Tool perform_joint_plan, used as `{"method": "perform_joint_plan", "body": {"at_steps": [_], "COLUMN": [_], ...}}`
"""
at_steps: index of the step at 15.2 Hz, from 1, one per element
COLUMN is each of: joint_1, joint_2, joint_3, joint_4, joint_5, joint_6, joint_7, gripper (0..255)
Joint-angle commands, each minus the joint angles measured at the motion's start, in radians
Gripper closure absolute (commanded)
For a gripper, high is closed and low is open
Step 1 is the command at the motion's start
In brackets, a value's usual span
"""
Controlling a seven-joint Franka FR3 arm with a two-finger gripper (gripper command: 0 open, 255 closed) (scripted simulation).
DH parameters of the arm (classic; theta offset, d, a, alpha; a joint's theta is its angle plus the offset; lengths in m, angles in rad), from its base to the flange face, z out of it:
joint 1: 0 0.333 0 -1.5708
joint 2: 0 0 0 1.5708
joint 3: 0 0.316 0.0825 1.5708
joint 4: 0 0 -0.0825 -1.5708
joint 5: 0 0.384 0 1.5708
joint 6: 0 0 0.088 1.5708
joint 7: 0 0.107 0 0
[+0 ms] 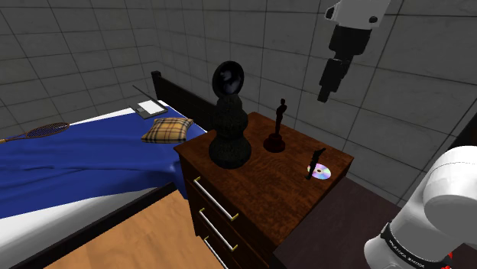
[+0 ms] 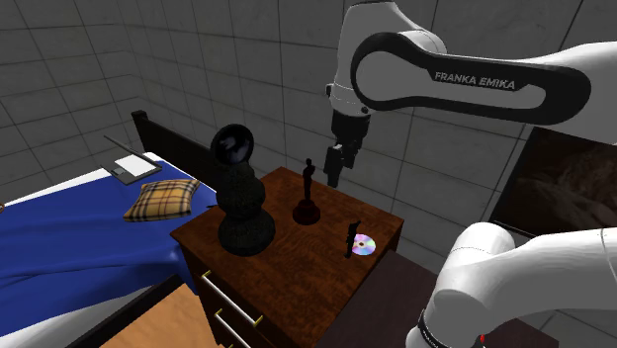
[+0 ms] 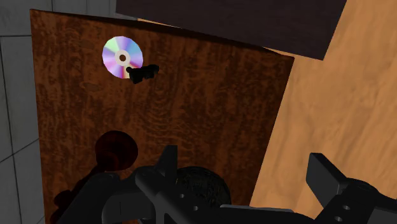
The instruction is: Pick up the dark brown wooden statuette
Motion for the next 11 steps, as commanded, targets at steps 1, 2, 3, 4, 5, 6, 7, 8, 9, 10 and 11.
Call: {"method": "perform_joint_plan", "body": {"at_steps": [1, 2, 3, 4, 5, 6, 7, 8, 9, 10, 11], "joint_1": [0.000, -0.007, -0.014, -0.020, -0.026, -0.031, -0.037, -0.042, -0.047, -0.052, -0.057], "joint_2": [0.000, 0.038, 0.076, 0.114, 0.153, 0.192, 0.231, 0.270, 0.309, 0.348, 0.388], "joint_3": [0.000, -0.010, -0.020, -0.029, -0.039, -0.048, -0.057, -0.066, -0.075, -0.084, -0.092], "joint_4": [0.000, 0.014, 0.030, 0.047, 0.065, 0.084, 0.104, 0.126, 0.148, 0.172, 0.197], "joint_5": [0.000, -0.008, -0.016, -0.023, -0.030, -0.036, -0.041, -0.047, -0.051, -0.055, -0.059], "joint_6": [0.000, 0.016, 0.030, 0.044, 0.057, 0.070, 0.081, 0.091, 0.100, 0.109, 0.116], "joint_7": [0.000, -0.009, -0.018, -0.026, -0.035, -0.043, -0.051, -0.059, -0.067, -0.074, -0.082], "gripper": [0, 0, 0, 0, 0, 0, 0, 0, 0, 0, 0]}}
